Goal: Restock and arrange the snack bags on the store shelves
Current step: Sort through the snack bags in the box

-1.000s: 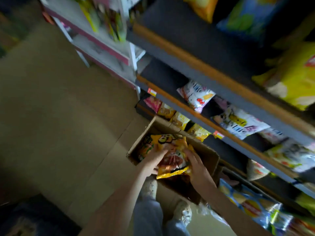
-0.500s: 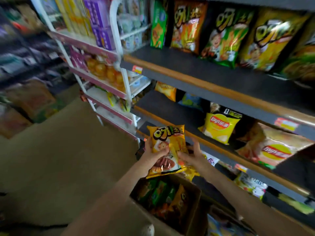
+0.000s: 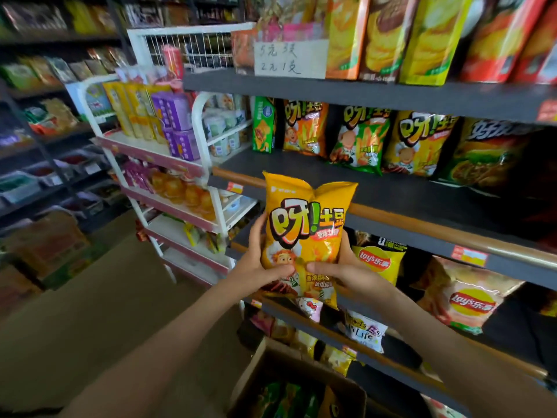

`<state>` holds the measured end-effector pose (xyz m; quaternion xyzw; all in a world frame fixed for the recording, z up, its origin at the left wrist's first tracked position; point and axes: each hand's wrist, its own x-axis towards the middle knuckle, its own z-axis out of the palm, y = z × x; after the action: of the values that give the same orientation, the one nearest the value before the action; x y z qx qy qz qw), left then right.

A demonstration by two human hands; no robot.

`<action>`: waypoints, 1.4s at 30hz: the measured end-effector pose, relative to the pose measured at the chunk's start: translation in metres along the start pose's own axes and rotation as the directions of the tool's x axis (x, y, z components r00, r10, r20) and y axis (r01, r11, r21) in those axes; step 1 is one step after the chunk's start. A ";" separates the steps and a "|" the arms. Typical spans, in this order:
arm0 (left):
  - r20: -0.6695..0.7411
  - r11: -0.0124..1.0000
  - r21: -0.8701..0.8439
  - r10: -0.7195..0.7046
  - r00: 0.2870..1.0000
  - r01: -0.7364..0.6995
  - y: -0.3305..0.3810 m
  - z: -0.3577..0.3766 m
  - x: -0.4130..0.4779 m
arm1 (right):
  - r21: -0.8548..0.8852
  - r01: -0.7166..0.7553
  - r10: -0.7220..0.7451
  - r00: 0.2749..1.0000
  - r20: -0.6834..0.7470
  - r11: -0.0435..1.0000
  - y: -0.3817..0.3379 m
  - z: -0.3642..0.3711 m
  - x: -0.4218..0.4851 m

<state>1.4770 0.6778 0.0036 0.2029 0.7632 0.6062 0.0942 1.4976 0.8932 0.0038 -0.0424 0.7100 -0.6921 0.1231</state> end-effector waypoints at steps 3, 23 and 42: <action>0.040 0.990 0.106 0.092 0.995 -0.096 0.013 -0.013 0.022 | -0.035 0.109 -0.110 0.993 -0.039 0.993 -0.013 -0.003 0.012; 0.455 0.545 0.460 0.533 0.713 -0.701 0.047 0.005 0.154 | -0.812 -0.042 -0.656 0.566 -0.500 0.583 -0.039 -0.064 -0.006; 0.430 0.781 0.482 0.184 0.884 -0.397 0.077 0.105 0.214 | -0.691 -0.206 -0.332 0.759 -0.560 0.693 -0.057 -0.199 0.023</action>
<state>1.3403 0.8762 0.0737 0.4458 0.8342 0.3165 0.0723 1.4225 1.0794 0.0599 0.1286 0.9164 -0.3325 -0.1821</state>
